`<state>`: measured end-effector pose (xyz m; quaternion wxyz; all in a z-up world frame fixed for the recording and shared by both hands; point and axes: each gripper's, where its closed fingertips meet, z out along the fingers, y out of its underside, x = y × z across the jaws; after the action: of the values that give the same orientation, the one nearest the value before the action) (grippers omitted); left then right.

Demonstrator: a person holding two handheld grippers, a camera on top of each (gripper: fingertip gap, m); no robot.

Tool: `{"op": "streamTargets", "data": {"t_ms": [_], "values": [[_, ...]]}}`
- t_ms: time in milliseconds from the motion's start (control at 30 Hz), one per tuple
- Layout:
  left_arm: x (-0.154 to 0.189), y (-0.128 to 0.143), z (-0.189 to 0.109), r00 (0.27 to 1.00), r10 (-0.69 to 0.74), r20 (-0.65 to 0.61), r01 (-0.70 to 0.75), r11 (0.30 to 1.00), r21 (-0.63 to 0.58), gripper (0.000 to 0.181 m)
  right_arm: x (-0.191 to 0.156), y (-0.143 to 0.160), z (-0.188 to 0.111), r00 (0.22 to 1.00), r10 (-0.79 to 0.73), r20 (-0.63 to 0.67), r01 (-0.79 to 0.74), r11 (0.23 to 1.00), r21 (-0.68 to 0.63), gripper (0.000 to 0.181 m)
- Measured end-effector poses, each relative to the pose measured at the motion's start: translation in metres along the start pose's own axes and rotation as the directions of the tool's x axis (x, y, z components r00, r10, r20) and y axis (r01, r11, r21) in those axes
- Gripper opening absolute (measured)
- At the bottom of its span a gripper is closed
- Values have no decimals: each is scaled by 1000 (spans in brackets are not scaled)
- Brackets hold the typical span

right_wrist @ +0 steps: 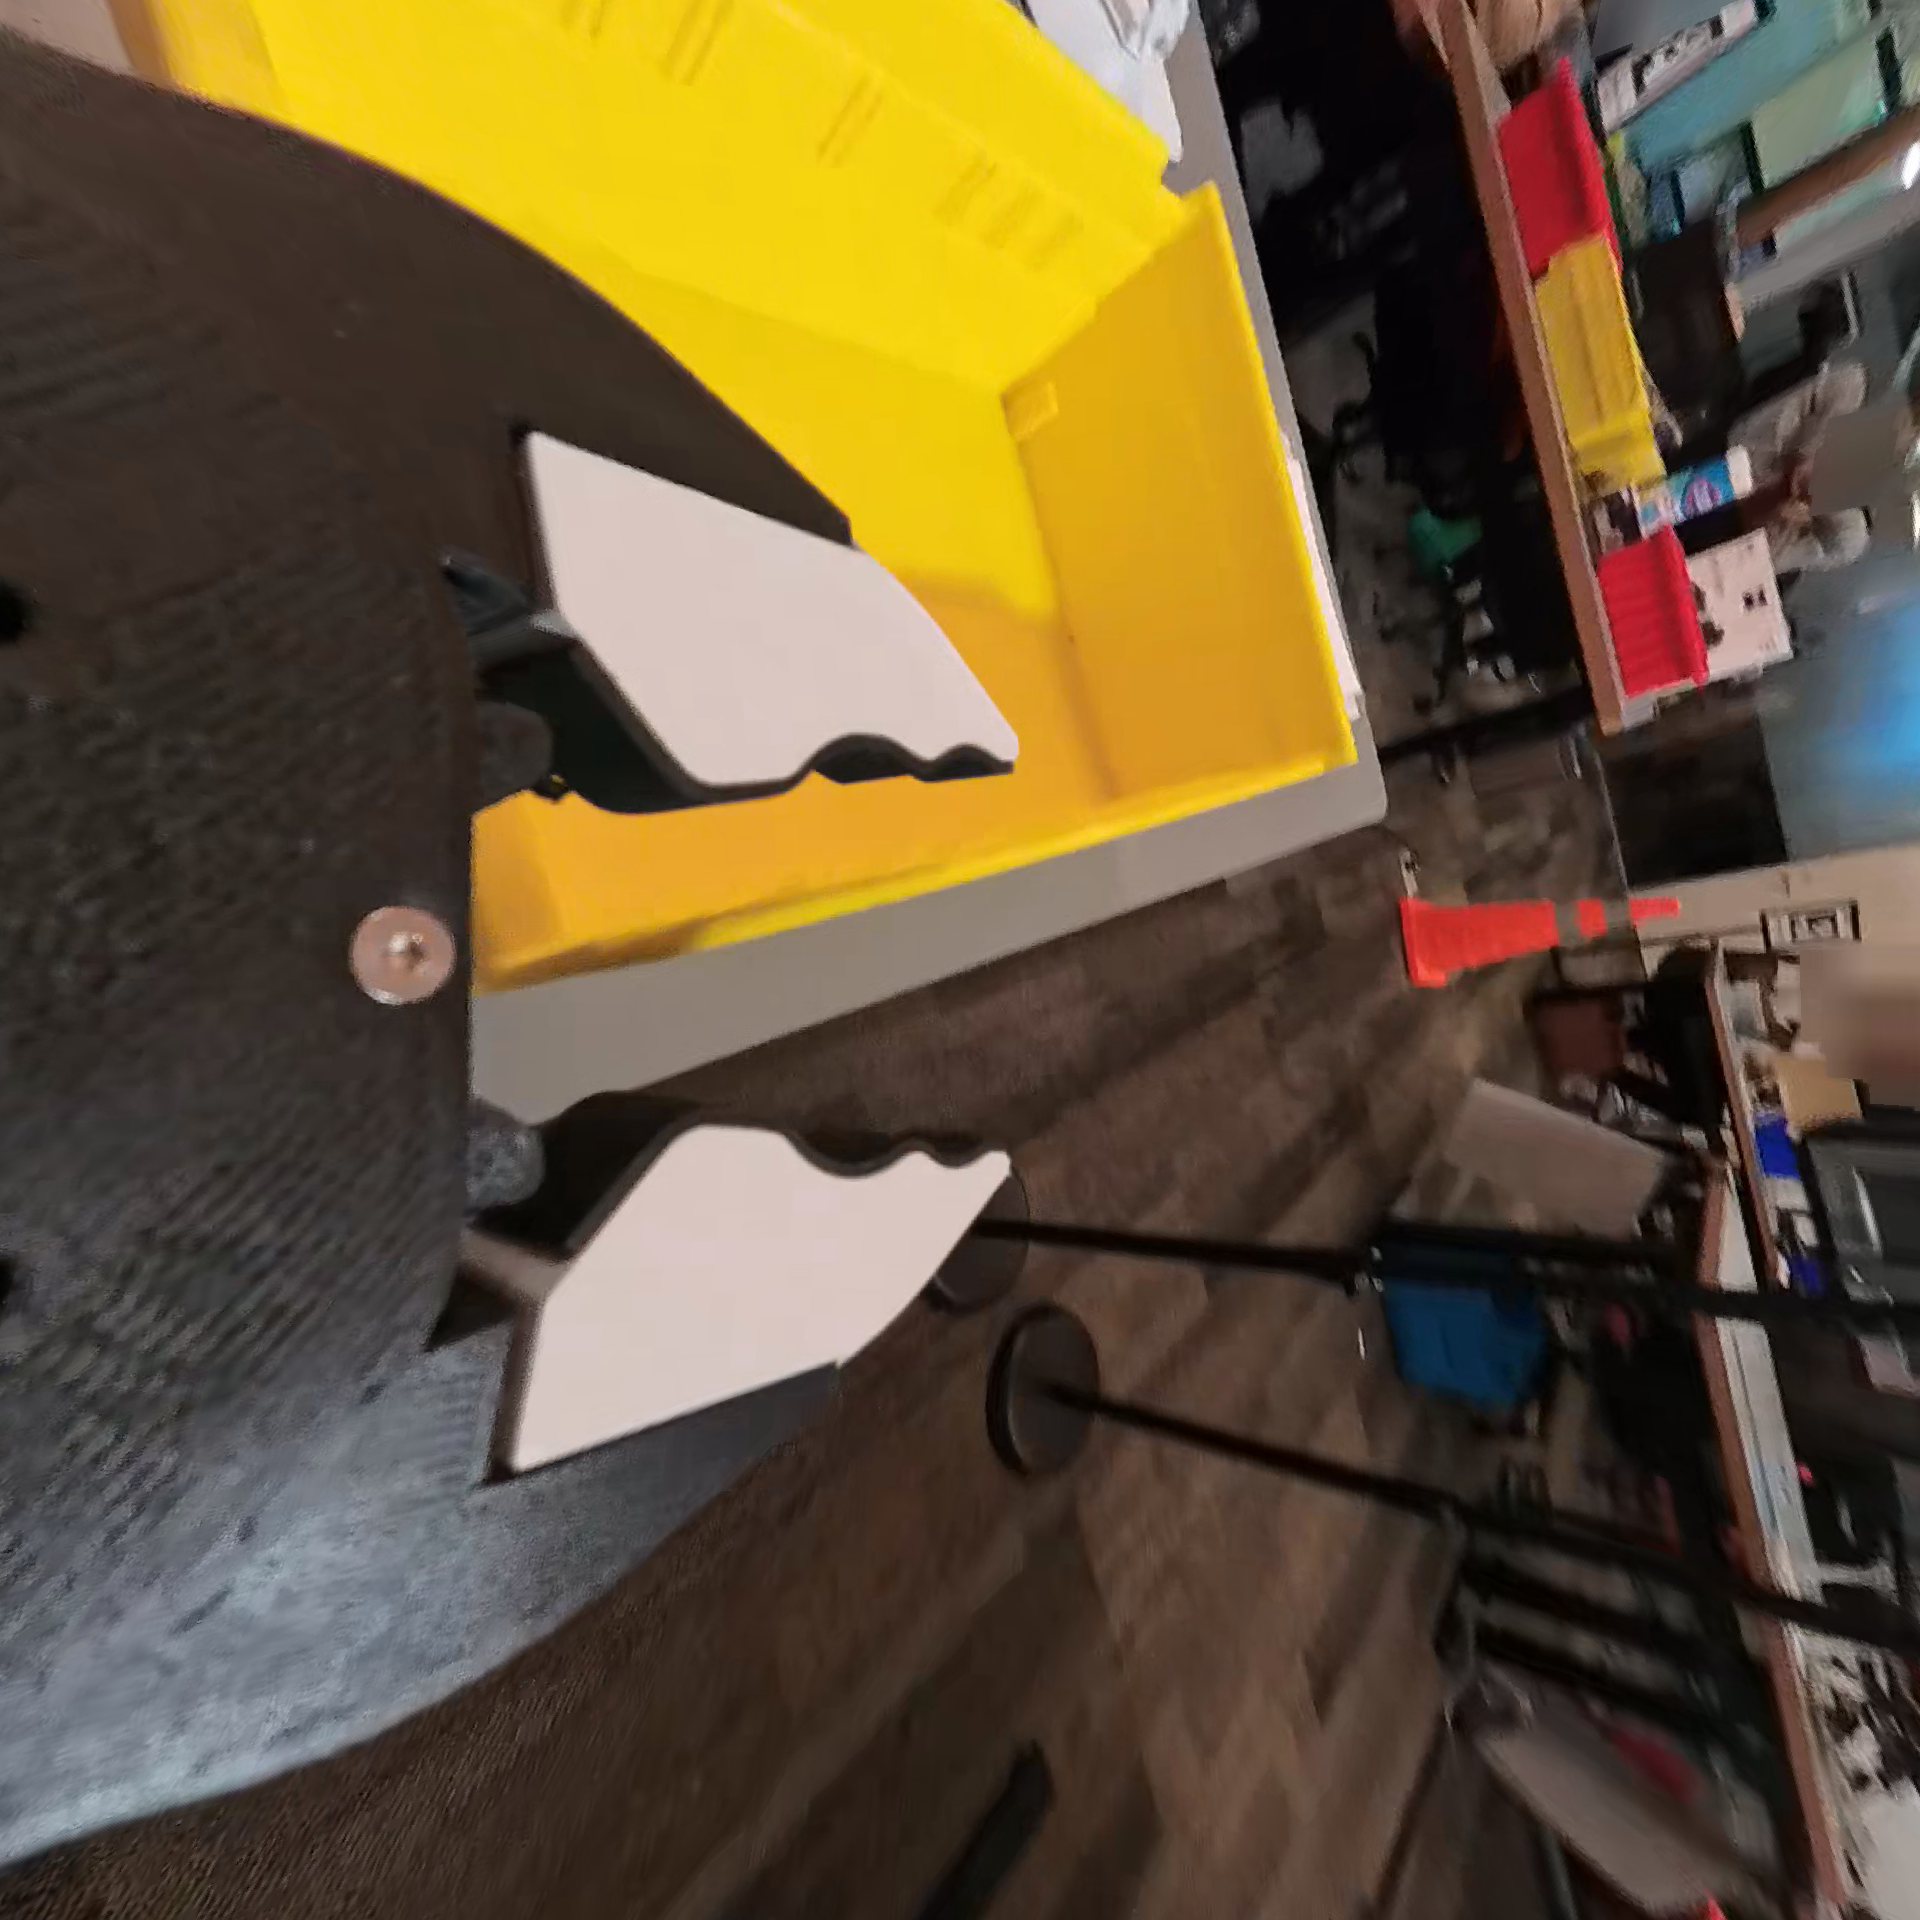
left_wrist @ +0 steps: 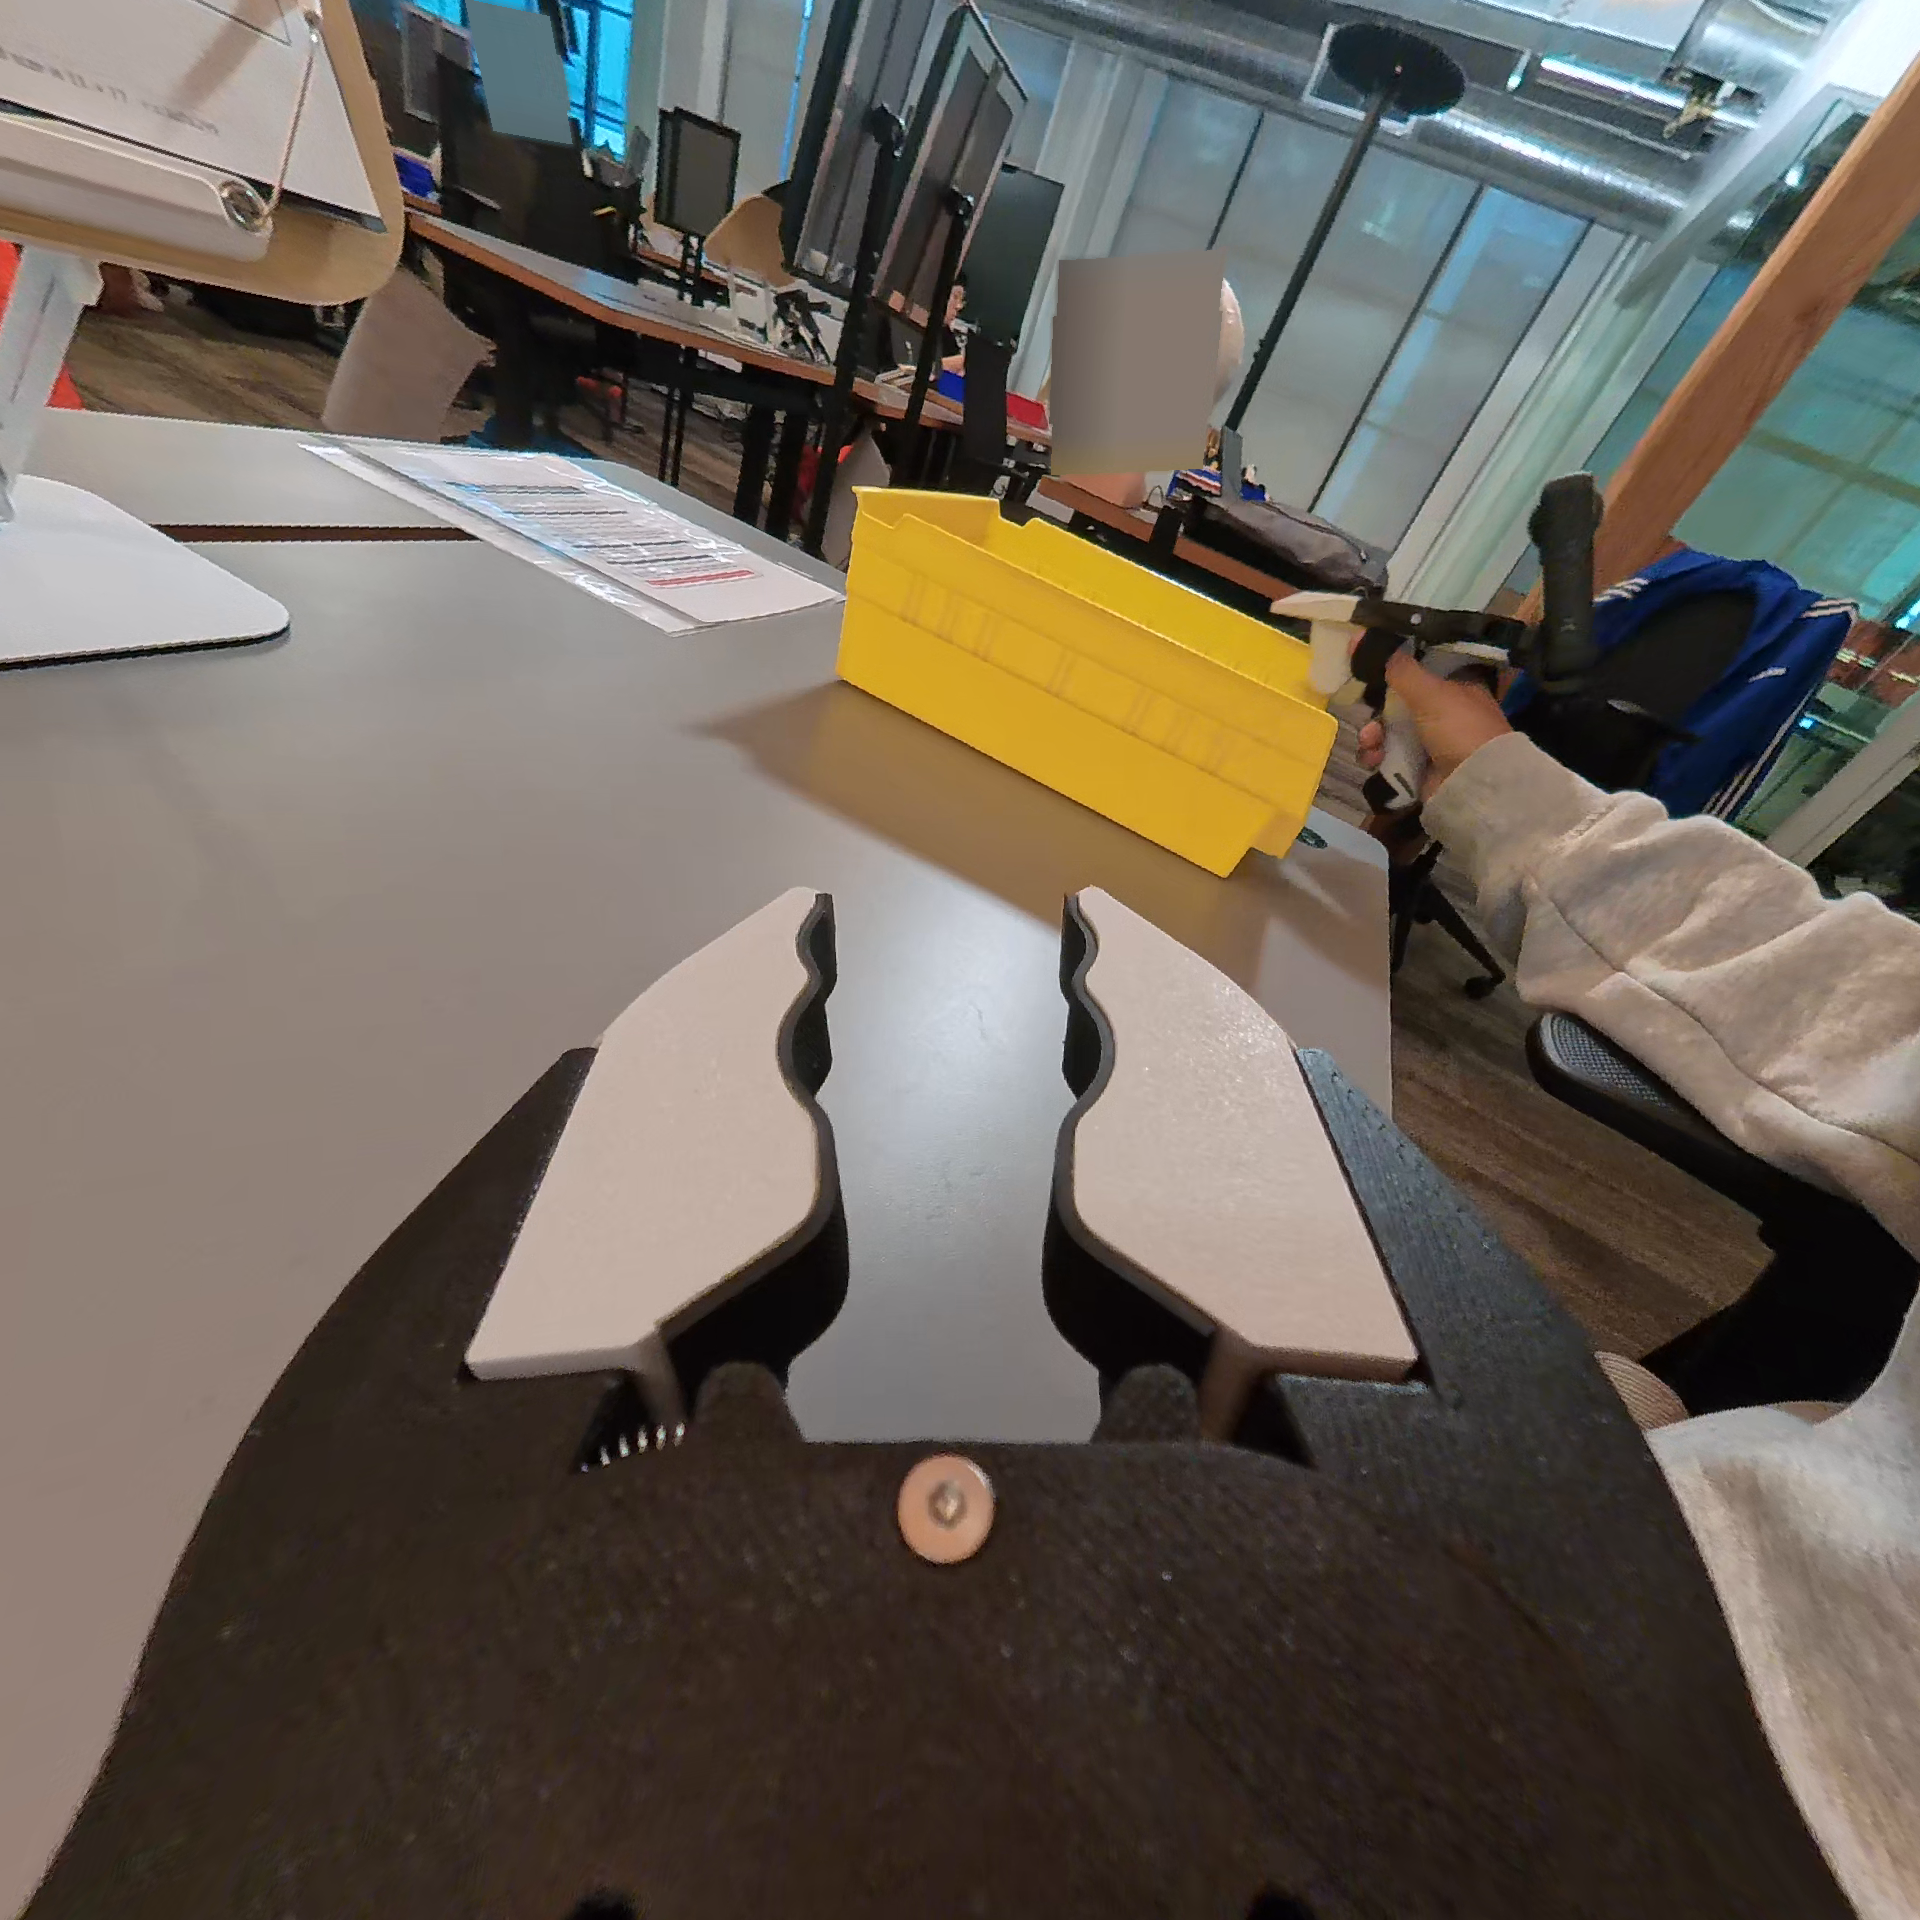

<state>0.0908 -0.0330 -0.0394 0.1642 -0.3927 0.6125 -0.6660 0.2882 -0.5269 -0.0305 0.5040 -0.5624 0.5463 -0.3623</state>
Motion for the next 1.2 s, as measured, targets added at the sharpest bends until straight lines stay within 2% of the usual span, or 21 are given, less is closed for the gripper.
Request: {"op": "streamTargets", "data": {"t_ms": [133,233,333,433,500,567,867,1067,1200], "values": [[0,0,0,1000,1,1,-1,1000,0,43,-9,18,14,994,-108,1,108,989,-103,73],[0,0,0,1000,-4,-1,4,1000,1,43,-10,29,22,989,-148,0,146,978,-148,70],[1,0,0,1000,-8,-6,8,1000,1,43,-11,36,32,987,-160,2,157,970,-187,61],[2,0,0,1000,-7,-8,7,1000,2,43,-7,40,35,984,-179,-18,170,961,-218,42],[2,0,0,1000,-7,-8,7,1000,2,43,-9,42,34,990,-142,11,141,965,-222,30],[2,-1,0,1000,-7,-7,7,1000,4,43,-11,42,33,993,-116,30,119,969,-217,26],[2,0,0,1000,-7,0,7,1000,4,42,-17,45,31,989,-118,89,134,968,-210,22],[1,1,1,1000,-5,3,5,1000,1,42,-38,45,28,975,-32,218,77,976,-201,23],[1,1,1,1000,-3,4,3,1000,-1,42,-48,48,29,959,-115,259,168,967,-192,32]]}}
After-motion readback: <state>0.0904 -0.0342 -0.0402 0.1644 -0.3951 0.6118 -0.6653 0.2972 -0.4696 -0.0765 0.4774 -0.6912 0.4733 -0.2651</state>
